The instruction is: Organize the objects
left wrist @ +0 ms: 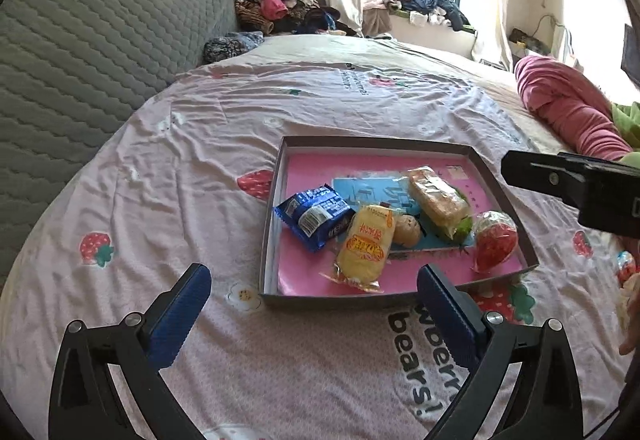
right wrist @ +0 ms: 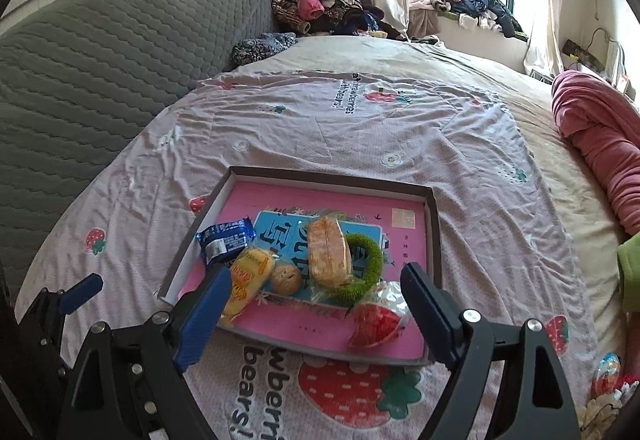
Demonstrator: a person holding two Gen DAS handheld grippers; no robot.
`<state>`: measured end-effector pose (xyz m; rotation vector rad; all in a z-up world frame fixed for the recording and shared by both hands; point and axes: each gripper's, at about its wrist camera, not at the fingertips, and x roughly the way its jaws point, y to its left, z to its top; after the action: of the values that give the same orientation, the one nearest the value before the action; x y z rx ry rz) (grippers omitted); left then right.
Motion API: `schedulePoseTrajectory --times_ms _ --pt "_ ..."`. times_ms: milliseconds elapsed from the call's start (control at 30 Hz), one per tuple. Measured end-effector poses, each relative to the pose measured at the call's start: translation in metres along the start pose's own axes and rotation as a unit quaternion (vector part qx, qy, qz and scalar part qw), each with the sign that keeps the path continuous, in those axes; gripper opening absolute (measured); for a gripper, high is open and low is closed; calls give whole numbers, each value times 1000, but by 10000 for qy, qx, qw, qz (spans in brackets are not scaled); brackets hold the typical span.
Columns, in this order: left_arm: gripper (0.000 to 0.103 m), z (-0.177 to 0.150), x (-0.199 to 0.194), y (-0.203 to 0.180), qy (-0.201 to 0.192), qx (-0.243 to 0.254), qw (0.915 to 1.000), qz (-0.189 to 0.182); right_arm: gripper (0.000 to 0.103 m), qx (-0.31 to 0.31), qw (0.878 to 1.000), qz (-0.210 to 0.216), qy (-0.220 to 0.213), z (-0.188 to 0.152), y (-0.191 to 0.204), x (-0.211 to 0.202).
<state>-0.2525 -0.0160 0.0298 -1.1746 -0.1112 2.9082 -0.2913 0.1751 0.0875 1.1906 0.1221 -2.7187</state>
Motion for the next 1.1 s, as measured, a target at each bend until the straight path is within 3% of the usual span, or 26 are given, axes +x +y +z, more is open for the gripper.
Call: schedulePoseTrajectory --times_ms 333,433,533,900,1100 --pt "103 -2 -40 4 -218 21 9998 33 87 40 9995 40 -297 -13 8 -52" --pt "103 -2 -57 6 -337 26 9994 39 95 47 9991 58 -412 -18 11 -70" --pt "103 -4 -73 6 -439 28 9990 10 97 47 9985 121 -538 -27 16 -88" --pt "103 -24 -130 10 -647 -63 9974 -325 98 16 9970 97 -766 -77 30 -144" --pt "103 -43 -152 10 -701 -11 9972 -277 99 187 9953 132 -945 -108 32 -169"
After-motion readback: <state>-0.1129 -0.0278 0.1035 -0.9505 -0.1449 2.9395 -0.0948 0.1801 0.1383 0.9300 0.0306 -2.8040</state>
